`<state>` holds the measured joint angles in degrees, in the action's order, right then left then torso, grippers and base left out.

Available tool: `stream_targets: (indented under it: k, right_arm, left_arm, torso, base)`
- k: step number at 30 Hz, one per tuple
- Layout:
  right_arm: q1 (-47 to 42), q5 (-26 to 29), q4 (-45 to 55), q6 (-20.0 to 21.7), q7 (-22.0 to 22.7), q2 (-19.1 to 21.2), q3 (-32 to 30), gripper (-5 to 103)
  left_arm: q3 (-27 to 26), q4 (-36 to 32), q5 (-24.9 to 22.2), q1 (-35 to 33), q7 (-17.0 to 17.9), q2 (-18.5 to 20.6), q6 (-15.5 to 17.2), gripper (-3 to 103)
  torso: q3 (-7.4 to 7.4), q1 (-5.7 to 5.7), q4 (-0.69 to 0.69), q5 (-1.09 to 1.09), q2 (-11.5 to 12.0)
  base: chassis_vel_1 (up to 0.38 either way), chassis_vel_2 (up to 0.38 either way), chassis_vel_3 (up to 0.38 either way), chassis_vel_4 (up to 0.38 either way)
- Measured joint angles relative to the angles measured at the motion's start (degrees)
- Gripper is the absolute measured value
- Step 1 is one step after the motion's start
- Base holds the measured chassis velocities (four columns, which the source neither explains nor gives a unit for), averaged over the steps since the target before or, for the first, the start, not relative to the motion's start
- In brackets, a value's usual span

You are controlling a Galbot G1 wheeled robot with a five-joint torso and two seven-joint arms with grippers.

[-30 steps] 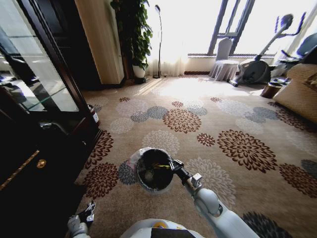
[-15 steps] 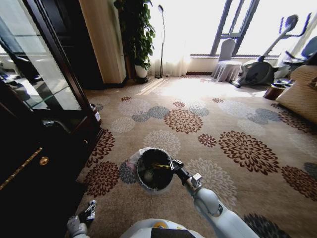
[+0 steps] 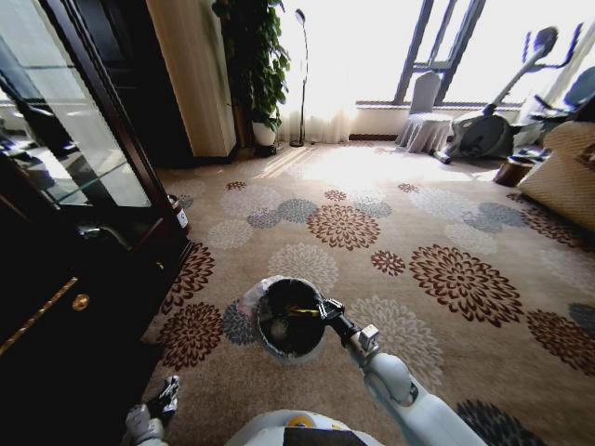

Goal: Pick up the trash from the ground and place it into the trash bin.

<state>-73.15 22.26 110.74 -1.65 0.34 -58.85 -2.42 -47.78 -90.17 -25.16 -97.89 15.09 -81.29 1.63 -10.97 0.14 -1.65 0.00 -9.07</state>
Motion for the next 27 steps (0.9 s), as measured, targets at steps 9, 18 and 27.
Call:
stream_targets:
  k: [9,18,27]
  right_arm:
    - [0.00,0.00,0.00,0.00,0.00,0.00,0.00,4]
    - [0.00,0.00,0.00,0.00,0.00,0.00,0.00,4]
    - [0.00,0.00,0.00,0.00,0.00,0.00,0.00,4]
  left_arm:
    - [-0.04,0.00,-0.01,-0.01,-0.04,-0.01,0.04,99]
    - [1.95,-1.14,3.49,0.20,-1.87,-0.71,-1.49,99]
    - [10.32,-6.50,17.98,1.23,-9.50,-3.65,-8.49,100]
  torso:
    - [0.00,0.00,0.00,0.00,0.00]
    - [-0.01,0.00,-0.01,0.01,-0.01]
    - [-0.01,0.00,0.00,0.01,-0.01]
  base:
    - [0.000,0.000,0.000,0.000]
    - [0.000,0.000,0.000,0.000]
    - [0.000,0.000,0.000,0.000]
